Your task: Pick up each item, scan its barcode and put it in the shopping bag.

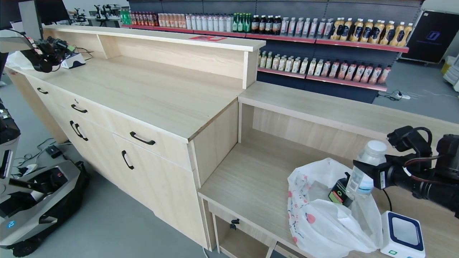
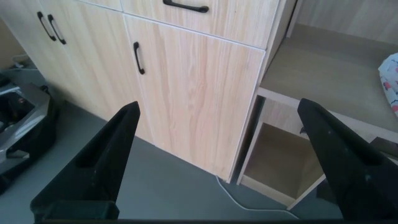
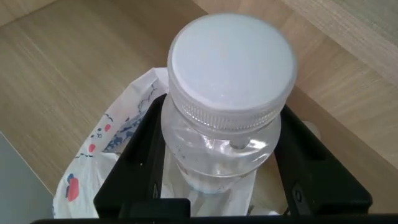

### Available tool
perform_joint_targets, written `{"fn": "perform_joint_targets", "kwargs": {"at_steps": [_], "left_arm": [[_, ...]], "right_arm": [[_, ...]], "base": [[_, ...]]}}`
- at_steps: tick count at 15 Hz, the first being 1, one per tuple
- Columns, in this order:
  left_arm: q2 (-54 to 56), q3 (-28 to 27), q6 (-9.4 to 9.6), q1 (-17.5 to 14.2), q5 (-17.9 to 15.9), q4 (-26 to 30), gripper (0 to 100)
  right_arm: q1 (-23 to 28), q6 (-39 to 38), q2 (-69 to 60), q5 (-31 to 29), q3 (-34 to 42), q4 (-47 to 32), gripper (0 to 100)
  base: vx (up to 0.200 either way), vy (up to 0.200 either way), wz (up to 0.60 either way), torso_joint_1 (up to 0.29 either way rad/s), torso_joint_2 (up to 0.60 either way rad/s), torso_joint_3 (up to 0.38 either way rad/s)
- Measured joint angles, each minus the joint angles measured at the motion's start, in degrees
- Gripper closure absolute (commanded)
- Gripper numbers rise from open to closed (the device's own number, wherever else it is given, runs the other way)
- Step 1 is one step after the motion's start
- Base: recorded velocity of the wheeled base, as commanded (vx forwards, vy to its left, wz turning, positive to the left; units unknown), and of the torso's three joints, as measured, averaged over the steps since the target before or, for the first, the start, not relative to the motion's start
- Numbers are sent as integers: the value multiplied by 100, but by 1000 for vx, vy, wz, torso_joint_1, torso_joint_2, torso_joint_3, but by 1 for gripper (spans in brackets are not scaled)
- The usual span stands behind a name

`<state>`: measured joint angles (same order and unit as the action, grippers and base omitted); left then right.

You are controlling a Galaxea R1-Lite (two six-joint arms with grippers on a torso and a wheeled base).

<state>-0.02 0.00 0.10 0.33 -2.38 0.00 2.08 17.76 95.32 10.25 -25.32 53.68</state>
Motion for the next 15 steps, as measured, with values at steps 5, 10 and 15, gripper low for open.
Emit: {"fn": "perform_joint_targets", "kwargs": {"at_steps": [5, 10, 15], "left_arm": [[0, 0, 0, 2, 2, 0, 0], [0, 0, 0, 0, 0, 0, 0], [0, 0, 0, 2, 2, 0, 0]], "right_arm": [[-260, -191, 567, 48, 0, 161, 100], [-364, -301, 744, 140, 5, 284, 100], [-486, -356, 1196, 228, 7, 1034, 100]], "base": [[0, 0, 0, 0, 0, 0], [0, 0, 0, 0, 0, 0], [0, 0, 0, 0, 0, 0]]}}
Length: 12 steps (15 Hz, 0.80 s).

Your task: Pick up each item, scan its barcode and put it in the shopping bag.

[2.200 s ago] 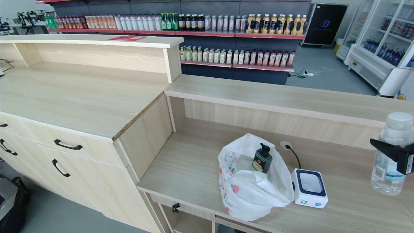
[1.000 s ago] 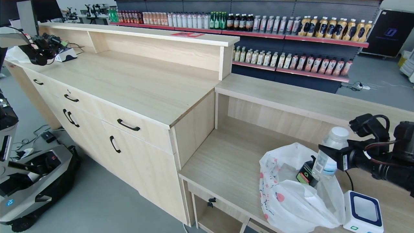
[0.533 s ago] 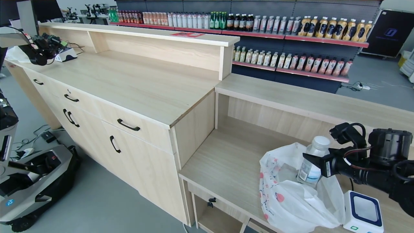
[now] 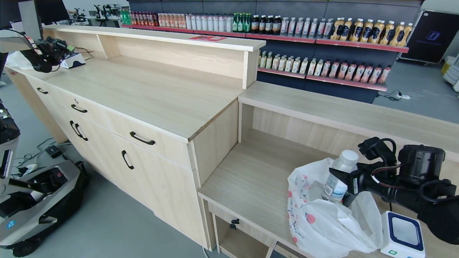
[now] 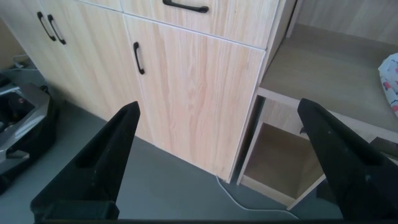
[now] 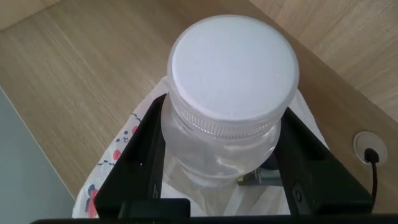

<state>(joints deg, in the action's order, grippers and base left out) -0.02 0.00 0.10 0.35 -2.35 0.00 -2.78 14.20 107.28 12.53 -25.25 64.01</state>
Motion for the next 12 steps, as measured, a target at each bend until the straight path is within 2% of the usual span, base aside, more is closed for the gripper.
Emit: {"fn": "perform_joint_targets", "kwargs": {"at_steps": [5, 9, 12], "left_arm": [[0, 0, 0, 0, -2, 0, 0], [0, 0, 0, 0, -2, 0, 0], [0, 0, 0, 0, -2, 0, 0]], "right_arm": [[-63, -148, 645, 29, 4, 909, 100], [-176, -301, 1252, 29, -35, 1925, 100], [-254, -373, 1631, 29, -82, 2272, 100]], "base": [[0, 0, 0, 0, 0, 0], [0, 0, 0, 0, 0, 0], [0, 0, 0, 0, 0, 0]]}}
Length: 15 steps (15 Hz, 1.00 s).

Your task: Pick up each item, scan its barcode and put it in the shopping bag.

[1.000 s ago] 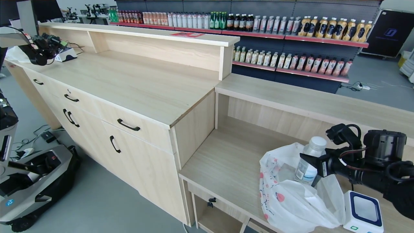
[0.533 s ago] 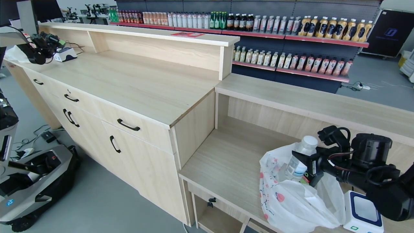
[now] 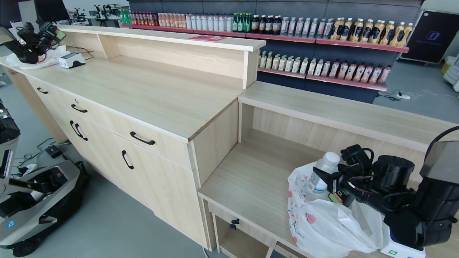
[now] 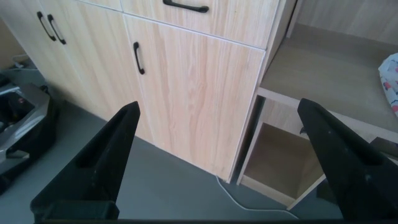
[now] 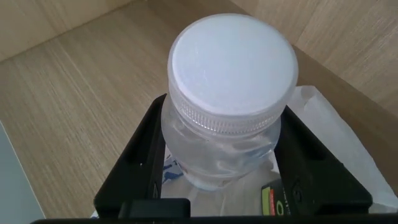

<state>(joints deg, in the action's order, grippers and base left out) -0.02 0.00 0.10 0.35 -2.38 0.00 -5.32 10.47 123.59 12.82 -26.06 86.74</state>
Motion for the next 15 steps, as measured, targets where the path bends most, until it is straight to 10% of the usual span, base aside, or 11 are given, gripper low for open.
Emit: {"fn": "perform_joint_targets", "kwargs": {"at_steps": [15], "left_arm": [[0, 0, 0, 0, 0, 0, 0]], "right_arm": [[-9, -13, 1078, -2, -791, 350, 100]], "base": [[0, 0, 0, 0, 0, 0]]}}
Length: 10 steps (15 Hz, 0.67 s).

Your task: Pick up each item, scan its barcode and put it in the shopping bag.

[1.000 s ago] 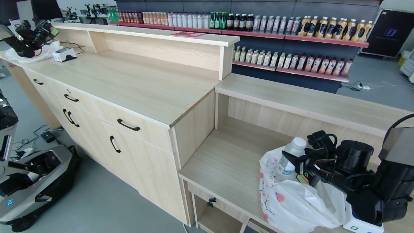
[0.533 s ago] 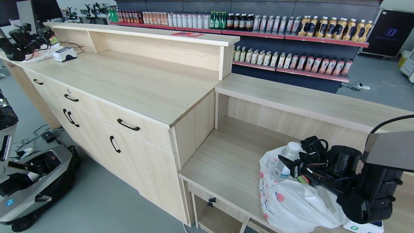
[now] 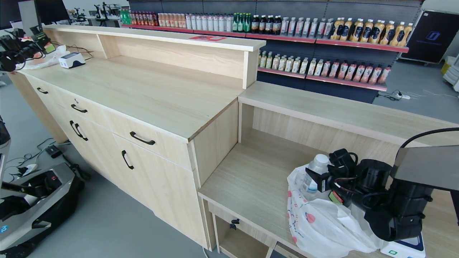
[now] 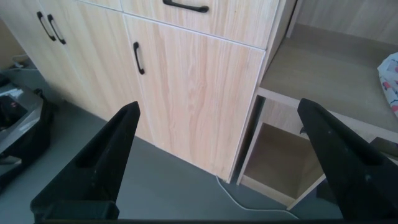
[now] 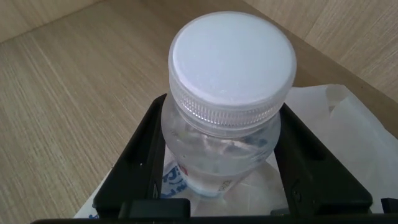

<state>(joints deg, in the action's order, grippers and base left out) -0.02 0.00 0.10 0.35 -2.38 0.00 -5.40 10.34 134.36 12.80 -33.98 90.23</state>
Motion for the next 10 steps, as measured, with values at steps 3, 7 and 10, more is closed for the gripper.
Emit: {"fn": "perform_joint_targets", "kwargs": {"at_steps": [3, 7, 10], "left_arm": [[0, 0, 0, 0, 2, 0, 0], [0, 0, 0, 0, 2, 0, 0], [0, 0, 0, 0, 0, 0, 0]], "right_arm": [[-2, 0, 28, 2, 18, 6, 100], [17, 0, 23, 0, 68, -18, 100], [37, 0, 28, 2, 101, -62, 0]], "base": [[0, 0, 0, 0, 0, 0], [0, 0, 0, 0, 0, 0], [0, 0, 0, 0, 0, 0]]}}
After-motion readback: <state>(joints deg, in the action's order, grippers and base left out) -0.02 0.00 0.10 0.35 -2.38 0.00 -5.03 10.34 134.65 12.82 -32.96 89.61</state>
